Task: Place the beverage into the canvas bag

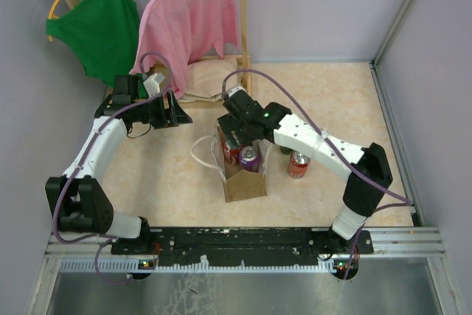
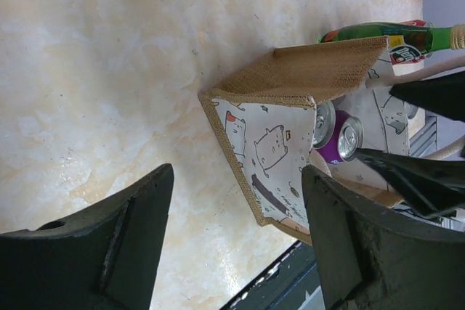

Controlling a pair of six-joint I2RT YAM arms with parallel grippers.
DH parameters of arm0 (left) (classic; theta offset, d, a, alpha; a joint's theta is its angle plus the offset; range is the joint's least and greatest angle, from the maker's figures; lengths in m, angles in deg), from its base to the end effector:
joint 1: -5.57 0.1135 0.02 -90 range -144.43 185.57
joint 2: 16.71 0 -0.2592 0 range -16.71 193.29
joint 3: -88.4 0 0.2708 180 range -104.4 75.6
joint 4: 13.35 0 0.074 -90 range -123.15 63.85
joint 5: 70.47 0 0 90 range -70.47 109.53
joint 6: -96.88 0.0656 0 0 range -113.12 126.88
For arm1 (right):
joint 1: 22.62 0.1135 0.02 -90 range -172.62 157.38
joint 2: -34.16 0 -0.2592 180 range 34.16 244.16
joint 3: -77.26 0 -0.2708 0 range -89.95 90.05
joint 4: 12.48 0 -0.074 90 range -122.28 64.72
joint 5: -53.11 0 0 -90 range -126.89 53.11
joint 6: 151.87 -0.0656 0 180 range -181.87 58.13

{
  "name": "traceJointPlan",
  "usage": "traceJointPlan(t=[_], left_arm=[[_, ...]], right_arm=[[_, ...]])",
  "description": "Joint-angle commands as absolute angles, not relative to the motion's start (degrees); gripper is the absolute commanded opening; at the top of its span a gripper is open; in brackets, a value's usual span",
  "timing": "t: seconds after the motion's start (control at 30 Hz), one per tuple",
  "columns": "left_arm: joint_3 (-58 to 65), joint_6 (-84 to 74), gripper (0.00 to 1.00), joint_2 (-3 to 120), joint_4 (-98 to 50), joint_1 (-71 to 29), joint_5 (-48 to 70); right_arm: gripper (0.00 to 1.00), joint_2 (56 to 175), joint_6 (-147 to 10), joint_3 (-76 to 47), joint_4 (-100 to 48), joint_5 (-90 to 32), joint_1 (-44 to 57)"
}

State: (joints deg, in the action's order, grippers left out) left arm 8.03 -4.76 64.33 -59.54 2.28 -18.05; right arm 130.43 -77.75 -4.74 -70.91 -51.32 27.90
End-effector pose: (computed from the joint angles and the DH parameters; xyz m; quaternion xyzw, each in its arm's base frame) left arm 0.3337 -0.0593 0.2744 0.0540 0.8867 -0.3422 0.3062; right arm 0.2634 0.2941 0.2644 -0.2486 0.9181 0.0550 0.3037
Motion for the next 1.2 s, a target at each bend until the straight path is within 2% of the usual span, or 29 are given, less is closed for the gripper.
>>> traceJointPlan(t=[0.0, 0.23, 0.43, 0.57, 0.7, 1.17], left_arm=[[6.24, -4.37, 0.77, 64.90, -58.33, 1.99, -19.23], [6.00, -4.37, 0.77, 65.04, -58.34, 1.99, -19.37], [6.15, -4.37, 0.77, 65.04, -58.32, 2.02, -19.40], [6.11, -4.37, 0.77, 65.28, -58.31, 2.01, -19.54], [6.03, -4.42, 0.77, 65.37, -58.31, 1.97, -19.56], [5.92, -4.03, 0.77, 64.55, -59.00, 1.89, -19.24]], right_arm=[[0.80, 124.30, -76.23, 1.46, -68.57, -55.94, 27.92], [0.80, 117.15, -75.50, 2.15, -60.24, -66.06, 26.04], [0.79, 116.03, -80.10, 5.07, -73.86, -68.69, 14.52], [0.80, 115.28, -82.95, -0.84, -81.15, -63.29, 4.55], [0.81, 111.10, -84.09, -11.13, -78.55, -56.75, -3.40], [0.84, 113.43, -83.64, -24.07, -70.31, -48.92, -12.95]])
